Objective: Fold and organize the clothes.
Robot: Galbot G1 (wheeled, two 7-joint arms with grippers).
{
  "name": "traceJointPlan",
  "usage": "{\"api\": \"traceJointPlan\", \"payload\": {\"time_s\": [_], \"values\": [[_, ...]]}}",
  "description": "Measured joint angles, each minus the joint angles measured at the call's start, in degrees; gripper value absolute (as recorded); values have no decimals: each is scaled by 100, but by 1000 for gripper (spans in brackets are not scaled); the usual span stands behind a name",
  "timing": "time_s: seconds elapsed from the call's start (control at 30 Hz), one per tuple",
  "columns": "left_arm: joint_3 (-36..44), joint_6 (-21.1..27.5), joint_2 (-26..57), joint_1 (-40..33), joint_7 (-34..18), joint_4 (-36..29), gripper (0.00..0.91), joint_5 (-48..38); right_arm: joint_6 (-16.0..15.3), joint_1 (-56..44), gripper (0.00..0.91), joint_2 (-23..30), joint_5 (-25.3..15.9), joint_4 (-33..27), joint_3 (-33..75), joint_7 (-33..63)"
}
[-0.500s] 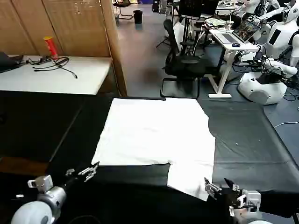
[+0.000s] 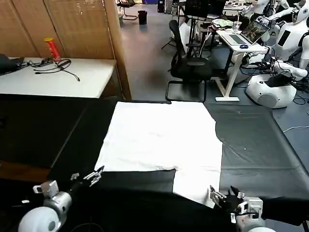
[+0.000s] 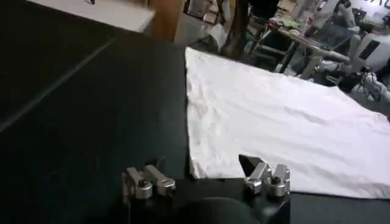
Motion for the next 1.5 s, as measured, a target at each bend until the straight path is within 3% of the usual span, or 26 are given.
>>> {"api": "traceJointPlan", "payload": {"time_s": [0.03, 0.1, 0.17, 0.6, 0.83, 1.13, 1.33, 1.5], "values": [[0, -11, -2, 18, 5, 6, 0, 20, 1, -7, 283, 4, -7, 3, -14, 0], [5, -20, -5, 35, 15, 15, 0, 53, 1, -29, 98, 10, -23, 16, -27, 0], [14, -20, -5, 40, 33, 20, 0, 77, 0, -53, 59, 10, -25, 52, -22, -2], [-4, 54, -17, 204, -25, -345, 0, 160, -12, -490, 10, -19, -76, 687, 122, 253], [-259, 20, 49, 763, -166, -835, 0, 194, -11, -759, 0, 8, 5, 997, 181, 300], [-463, -80, -53, 1279, -186, -1241, 0, 251, -10, -574, 0, -45, 52, 969, 229, -103], [-474, -317, -102, 1162, -165, -1170, 0, 280, 900, 62, 0, -241, 353, 530, 244, -381], [-293, -699, -260, 683, -93, -955, 0, 353, 1349, 664, 0, -371, 525, 27, 177, -419]]}}
